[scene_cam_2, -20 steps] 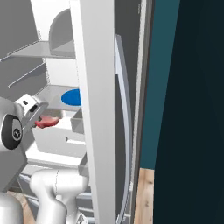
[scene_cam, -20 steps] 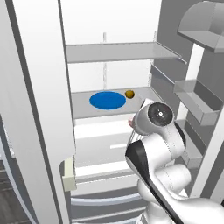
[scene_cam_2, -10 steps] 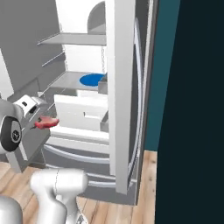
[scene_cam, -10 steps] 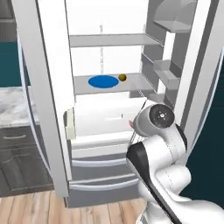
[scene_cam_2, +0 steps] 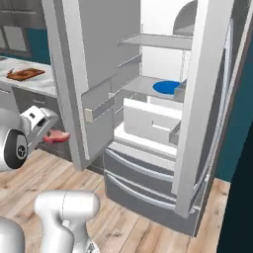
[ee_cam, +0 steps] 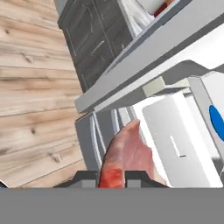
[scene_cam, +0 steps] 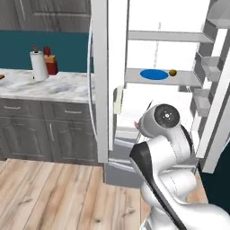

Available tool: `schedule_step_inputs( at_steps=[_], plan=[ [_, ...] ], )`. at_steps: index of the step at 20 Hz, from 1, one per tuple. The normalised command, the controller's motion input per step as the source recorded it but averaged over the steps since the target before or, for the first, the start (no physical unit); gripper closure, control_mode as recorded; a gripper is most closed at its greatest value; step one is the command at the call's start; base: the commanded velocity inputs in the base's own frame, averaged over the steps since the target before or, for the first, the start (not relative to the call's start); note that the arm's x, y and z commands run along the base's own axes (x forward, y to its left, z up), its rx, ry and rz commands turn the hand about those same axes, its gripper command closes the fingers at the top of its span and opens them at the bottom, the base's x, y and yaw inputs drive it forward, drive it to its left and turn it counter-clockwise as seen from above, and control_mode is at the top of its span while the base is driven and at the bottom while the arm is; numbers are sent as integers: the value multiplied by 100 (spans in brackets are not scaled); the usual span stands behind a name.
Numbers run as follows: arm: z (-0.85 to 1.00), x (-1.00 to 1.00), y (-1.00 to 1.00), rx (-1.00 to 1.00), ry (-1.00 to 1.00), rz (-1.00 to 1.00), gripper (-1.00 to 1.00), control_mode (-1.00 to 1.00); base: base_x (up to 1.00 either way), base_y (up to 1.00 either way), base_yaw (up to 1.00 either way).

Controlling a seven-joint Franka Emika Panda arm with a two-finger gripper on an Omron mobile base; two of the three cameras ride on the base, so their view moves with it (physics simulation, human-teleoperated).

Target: Retrieve the steak from the fridge and place it on the cutting board.

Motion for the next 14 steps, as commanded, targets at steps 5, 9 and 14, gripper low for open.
schedule_step_inputs(
  at_steps=[5, 9, 14],
  plan=[
    [0, 0, 0, 0, 0, 0, 100, 100, -34, 36, 81],
    [0, 0, 0, 0, 0, 0, 100, 100, -2, 79, 77],
    [0, 0, 0, 0, 0, 0, 100, 100, 11, 82, 55]
  ],
)
